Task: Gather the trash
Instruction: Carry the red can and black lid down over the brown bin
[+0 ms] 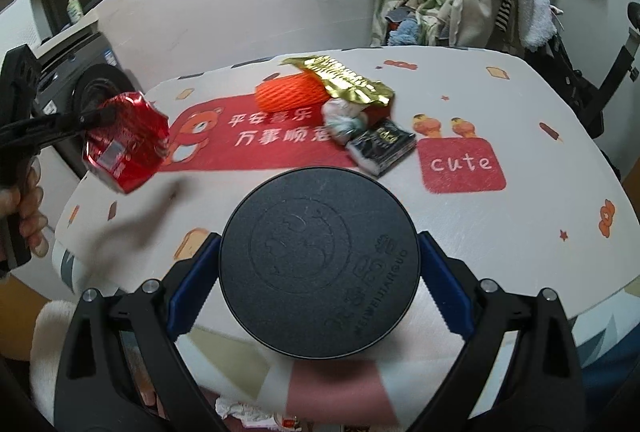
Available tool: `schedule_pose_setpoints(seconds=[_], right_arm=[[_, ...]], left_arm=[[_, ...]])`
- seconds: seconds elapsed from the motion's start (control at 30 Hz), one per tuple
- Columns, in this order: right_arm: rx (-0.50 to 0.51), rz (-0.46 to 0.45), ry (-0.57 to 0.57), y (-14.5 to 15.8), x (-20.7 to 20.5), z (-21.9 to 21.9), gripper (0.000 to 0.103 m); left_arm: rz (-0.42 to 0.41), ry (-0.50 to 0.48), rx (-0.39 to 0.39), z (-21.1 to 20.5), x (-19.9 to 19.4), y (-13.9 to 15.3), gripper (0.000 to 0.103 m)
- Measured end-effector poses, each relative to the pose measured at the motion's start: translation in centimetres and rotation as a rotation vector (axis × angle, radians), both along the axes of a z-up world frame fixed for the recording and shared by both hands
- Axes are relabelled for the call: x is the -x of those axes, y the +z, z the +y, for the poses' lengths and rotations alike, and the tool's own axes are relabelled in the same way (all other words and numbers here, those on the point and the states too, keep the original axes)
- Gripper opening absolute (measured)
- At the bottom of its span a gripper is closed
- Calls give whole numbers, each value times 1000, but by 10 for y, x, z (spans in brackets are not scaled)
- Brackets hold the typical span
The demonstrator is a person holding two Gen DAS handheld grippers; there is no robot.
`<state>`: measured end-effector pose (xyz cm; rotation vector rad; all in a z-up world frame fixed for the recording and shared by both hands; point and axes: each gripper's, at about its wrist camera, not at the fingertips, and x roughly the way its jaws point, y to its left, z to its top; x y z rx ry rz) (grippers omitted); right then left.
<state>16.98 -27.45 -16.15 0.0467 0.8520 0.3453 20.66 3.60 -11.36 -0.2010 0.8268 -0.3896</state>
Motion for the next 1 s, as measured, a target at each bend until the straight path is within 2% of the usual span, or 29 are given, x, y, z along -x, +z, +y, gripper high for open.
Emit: schedule_pose_setpoints(seconds=[0.4,0.73,0.9,1.0], right_arm=[[0,-33,47,16,59,14,93],[-8,-42,59,17,90,12,93],[0,-27,60,12,95,11,93],[1,-24,57,10,94,10,93]], left_arm=[[16,-96,15,-32,102,-12,7],[60,-210,-37,-62,167,-49,7],[90,-281,-111,-80,184,-76,7],[92,-315,-190,-91,193,-93,7]])
